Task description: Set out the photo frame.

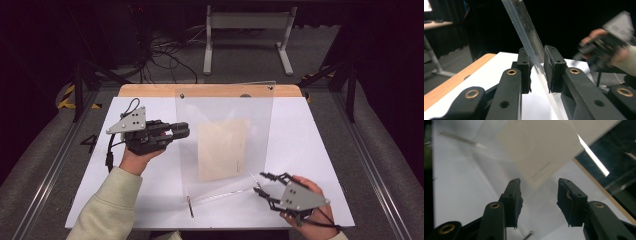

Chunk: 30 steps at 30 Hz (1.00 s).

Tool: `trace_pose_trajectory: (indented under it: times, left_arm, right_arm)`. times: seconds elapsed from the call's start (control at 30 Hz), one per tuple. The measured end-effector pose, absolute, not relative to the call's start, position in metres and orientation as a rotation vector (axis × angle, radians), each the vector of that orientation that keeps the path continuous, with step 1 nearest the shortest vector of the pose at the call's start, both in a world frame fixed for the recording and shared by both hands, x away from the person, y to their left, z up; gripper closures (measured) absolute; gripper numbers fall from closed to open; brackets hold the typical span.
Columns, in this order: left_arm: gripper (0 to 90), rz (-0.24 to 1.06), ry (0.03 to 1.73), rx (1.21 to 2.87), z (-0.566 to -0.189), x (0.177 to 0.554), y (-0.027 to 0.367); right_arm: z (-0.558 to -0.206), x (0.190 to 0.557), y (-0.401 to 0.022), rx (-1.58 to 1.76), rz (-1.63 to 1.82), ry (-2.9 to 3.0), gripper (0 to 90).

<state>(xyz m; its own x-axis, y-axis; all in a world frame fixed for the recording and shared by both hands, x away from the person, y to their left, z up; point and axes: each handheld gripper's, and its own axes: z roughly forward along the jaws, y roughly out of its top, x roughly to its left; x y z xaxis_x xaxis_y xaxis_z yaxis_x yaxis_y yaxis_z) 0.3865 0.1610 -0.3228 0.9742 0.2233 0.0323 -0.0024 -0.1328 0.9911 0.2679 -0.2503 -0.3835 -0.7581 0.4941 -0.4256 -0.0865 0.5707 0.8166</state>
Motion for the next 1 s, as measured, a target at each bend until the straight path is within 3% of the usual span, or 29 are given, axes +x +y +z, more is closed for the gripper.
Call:
trace_pose_trajectory:
  times: [0.07,0.23,0.33,0.53,0.63,0.9,1.0]
  left_arm:
    - [77.7,0.194,0.137,1.691,-0.322,0.382,0.161]
    - [79.6,0.179,0.082,1.691,-0.318,0.373,0.16]
    - [81.0,0.164,0.046,1.696,-0.317,0.369,0.161]
    - [82.1,0.151,0.013,1.688,-0.319,0.362,0.162]
    - [82.3,0.155,0.007,1.699,-0.318,0.359,0.163]
    - [81.7,0.141,0.078,1.676,-0.324,0.363,0.166]
    - [81.8,0.22,0.062,1.697,-0.323,0.358,0.163]
  right_arm:
    - [-0.372,0.28,-0.258,0.399,1.227,2.098,49.4]
    - [-0.35,0.298,-0.272,0.55,1.321,2.014,51.1]
    - [-0.334,0.305,-0.279,0.621,1.405,1.958,44.9]
    - [-0.318,0.315,-0.276,0.661,1.479,1.989,41.6]
    - [-0.316,0.316,-0.269,0.62,1.529,2.022,49.9]
    - [-0.311,0.31,-0.269,0.652,1.595,2.061,61.0]
    - [-0.309,0.306,-0.271,0.65,1.6,2.058,63.3]
